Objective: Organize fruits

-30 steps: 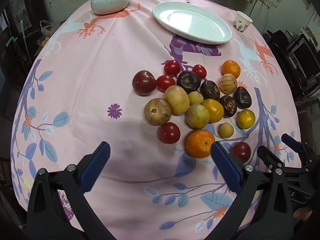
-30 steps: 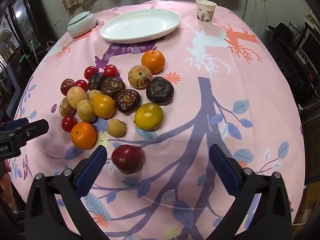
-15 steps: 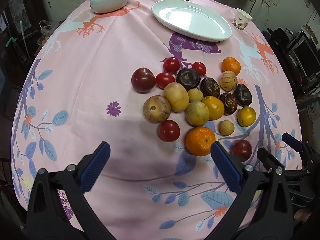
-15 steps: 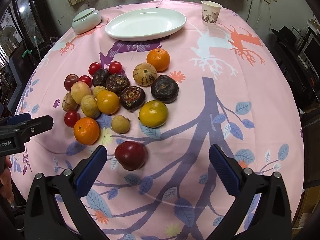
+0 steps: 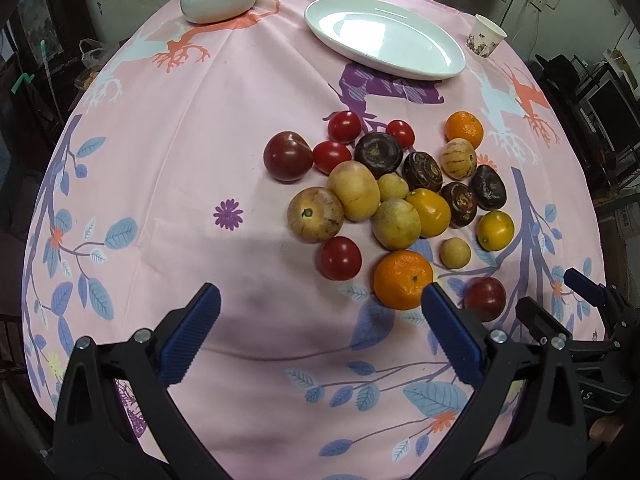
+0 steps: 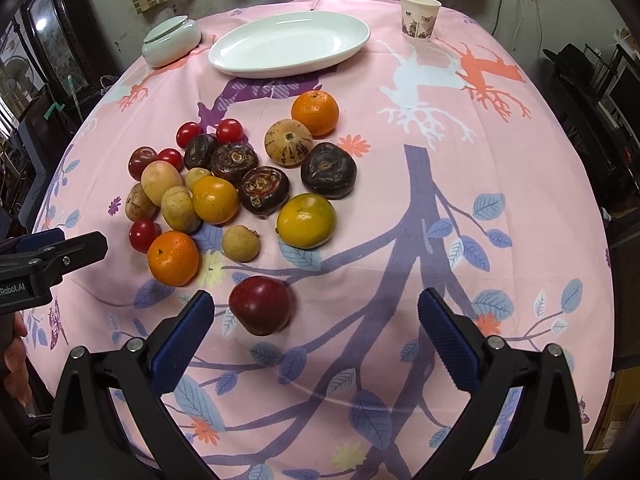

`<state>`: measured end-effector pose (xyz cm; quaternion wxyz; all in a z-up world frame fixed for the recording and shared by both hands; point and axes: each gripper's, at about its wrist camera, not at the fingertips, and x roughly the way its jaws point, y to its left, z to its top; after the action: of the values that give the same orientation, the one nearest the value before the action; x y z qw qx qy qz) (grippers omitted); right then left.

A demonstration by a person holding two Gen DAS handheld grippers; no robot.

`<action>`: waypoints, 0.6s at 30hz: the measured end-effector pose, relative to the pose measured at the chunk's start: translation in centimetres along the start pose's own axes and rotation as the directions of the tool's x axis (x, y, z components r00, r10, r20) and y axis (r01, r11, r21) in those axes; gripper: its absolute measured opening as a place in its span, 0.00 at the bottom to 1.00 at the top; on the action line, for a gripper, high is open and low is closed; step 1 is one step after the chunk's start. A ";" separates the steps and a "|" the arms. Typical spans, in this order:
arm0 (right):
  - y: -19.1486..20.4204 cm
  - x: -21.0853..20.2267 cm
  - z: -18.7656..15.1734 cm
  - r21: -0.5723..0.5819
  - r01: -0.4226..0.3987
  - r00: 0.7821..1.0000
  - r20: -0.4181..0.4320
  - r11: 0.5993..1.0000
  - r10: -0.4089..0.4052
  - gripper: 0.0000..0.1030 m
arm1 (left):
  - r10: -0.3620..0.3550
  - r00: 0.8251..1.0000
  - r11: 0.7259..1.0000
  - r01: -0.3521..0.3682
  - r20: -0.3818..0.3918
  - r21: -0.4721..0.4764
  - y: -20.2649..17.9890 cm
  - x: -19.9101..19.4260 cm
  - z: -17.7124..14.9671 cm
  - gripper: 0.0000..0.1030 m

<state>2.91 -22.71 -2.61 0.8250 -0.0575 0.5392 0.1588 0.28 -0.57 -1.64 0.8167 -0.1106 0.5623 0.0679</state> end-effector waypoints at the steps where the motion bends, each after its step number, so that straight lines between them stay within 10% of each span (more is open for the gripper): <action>1: 0.0 0.0 0.0 0.000 0.000 1.000 -0.001 1.000 0.000 0.99 | 0.000 1.000 1.000 0.000 0.000 0.001 0.0 0.0 0.0 0.98; 18: 0.2 0.1 0.0 -0.009 -0.008 1.000 -0.004 1.000 0.008 0.99 | 0.000 1.000 1.000 0.000 -0.009 -0.002 0.2 0.3 -0.2 0.98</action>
<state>2.90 -22.53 -2.68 0.8229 -0.0594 0.5405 0.1645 0.18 -0.46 -1.95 0.8142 -0.1116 0.5657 0.0680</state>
